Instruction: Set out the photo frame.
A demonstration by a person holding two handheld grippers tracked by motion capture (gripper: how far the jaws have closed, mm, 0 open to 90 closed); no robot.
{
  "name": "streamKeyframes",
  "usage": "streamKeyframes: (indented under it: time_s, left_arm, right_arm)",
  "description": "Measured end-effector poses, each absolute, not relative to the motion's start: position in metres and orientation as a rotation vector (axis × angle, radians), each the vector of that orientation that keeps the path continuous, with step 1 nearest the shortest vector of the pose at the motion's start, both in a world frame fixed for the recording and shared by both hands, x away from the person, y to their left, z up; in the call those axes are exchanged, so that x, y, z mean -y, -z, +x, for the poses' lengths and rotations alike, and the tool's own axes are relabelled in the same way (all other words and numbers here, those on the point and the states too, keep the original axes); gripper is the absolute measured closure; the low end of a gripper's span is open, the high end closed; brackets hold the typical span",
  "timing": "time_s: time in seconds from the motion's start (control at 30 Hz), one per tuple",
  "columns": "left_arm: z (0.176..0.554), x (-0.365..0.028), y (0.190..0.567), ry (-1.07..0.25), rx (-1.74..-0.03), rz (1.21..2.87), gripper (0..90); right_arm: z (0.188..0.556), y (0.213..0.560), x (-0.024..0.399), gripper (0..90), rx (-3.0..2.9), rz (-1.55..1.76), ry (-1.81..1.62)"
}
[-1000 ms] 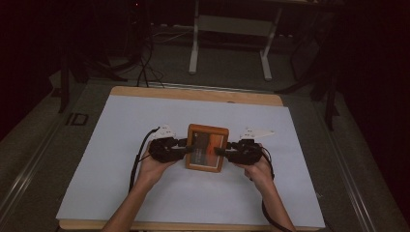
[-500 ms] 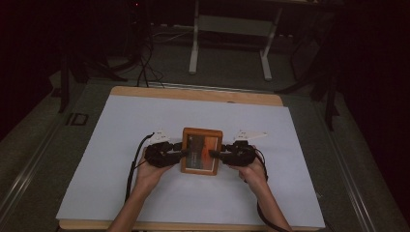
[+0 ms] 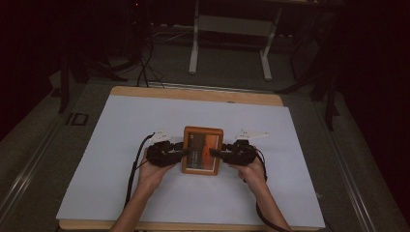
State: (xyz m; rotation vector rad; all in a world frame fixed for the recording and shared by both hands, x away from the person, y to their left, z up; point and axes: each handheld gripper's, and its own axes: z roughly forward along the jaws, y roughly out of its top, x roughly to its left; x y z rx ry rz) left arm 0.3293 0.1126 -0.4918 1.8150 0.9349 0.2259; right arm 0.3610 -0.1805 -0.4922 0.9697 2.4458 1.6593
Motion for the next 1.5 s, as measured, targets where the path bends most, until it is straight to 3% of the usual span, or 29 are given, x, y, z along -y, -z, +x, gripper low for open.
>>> streamKeyframes:
  time_s: [1.03,1.27,1.5]
  left_arm:
    - [0.329,-0.114,0.492,-0.206,-0.951,1.822,63.4]
    - [0.328,-0.116,0.491,-0.194,-0.952,1.804,48.4]
    - [0.325,-0.124,0.488,-0.209,-0.954,1.795,44.0]
  right_arm:
    - [0.361,0.496,0.179,55.5,-2.412,0.978,-1.673]
    - [0.358,0.497,0.179,42.2,-2.435,0.973,-1.636]
    - [0.356,0.486,0.190,37.3,-2.410,0.983,-1.638]
